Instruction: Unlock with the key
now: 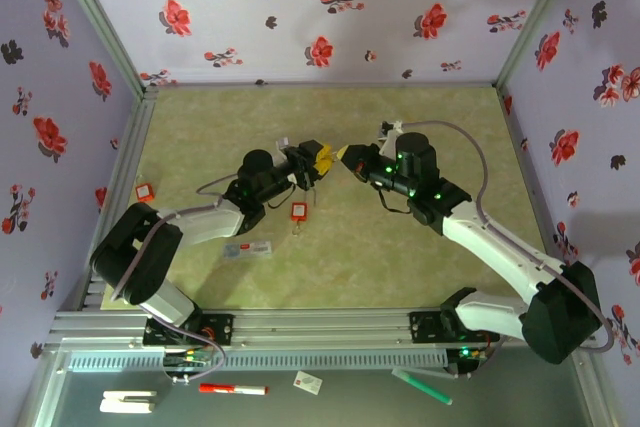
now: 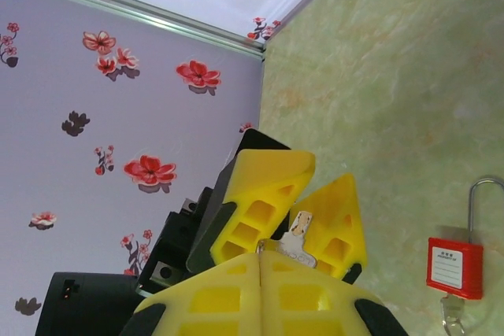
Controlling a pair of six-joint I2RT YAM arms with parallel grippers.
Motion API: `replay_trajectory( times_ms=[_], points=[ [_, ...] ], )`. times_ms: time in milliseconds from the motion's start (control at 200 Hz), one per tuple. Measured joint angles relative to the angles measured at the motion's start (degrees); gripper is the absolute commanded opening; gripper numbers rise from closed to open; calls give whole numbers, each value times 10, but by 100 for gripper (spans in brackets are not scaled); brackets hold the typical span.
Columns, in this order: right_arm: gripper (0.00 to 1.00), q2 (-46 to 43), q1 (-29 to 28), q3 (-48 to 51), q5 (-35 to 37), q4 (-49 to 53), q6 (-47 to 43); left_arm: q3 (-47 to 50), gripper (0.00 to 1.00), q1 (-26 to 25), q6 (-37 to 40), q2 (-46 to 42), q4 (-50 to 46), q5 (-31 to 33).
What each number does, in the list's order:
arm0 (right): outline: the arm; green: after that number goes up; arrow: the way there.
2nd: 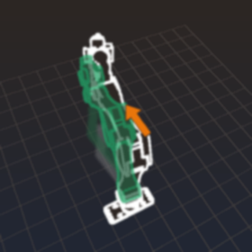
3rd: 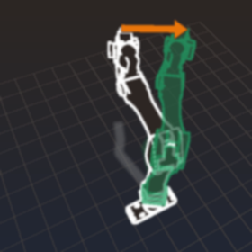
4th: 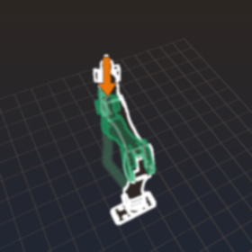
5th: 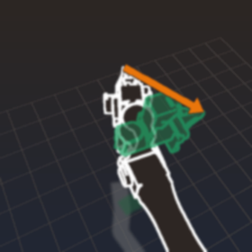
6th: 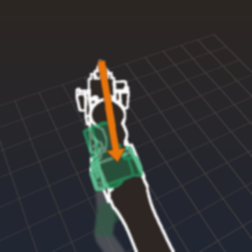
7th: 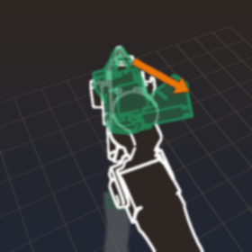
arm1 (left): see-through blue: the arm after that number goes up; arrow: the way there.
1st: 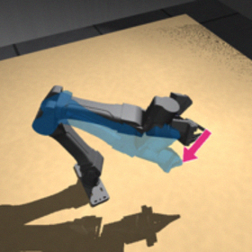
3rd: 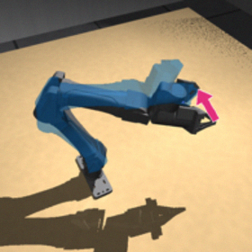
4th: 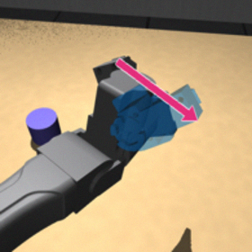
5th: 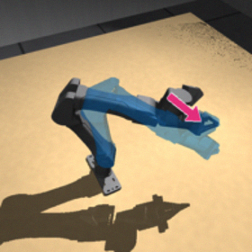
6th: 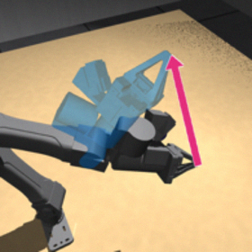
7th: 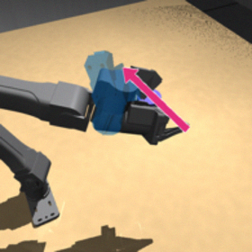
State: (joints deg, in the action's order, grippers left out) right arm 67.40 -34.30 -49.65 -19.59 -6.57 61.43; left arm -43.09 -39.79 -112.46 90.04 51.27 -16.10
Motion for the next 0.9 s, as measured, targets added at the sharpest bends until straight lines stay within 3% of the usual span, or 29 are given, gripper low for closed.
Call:
replay_trajectory(
  times_ms=[245,510,670,765,900],
  points=[
    [0,0,-2,4,-12,-2,-12,0,0,9,7,0,1,-4],
    [0,0,-2,5,-20,-3,-28,0,0,12,14,0,-2,-10],
    [58,0,-2,5,-17,0,-31,-1,0,18,54,-13,-35,-18],
    [68,-4,1,5,-14,4,-21,-10,0,30,131,-46,-111,-19],
    [70,-2,3,15,-24,-43,18,-54,0,35,276,-120,-248,-1]
  ],
)
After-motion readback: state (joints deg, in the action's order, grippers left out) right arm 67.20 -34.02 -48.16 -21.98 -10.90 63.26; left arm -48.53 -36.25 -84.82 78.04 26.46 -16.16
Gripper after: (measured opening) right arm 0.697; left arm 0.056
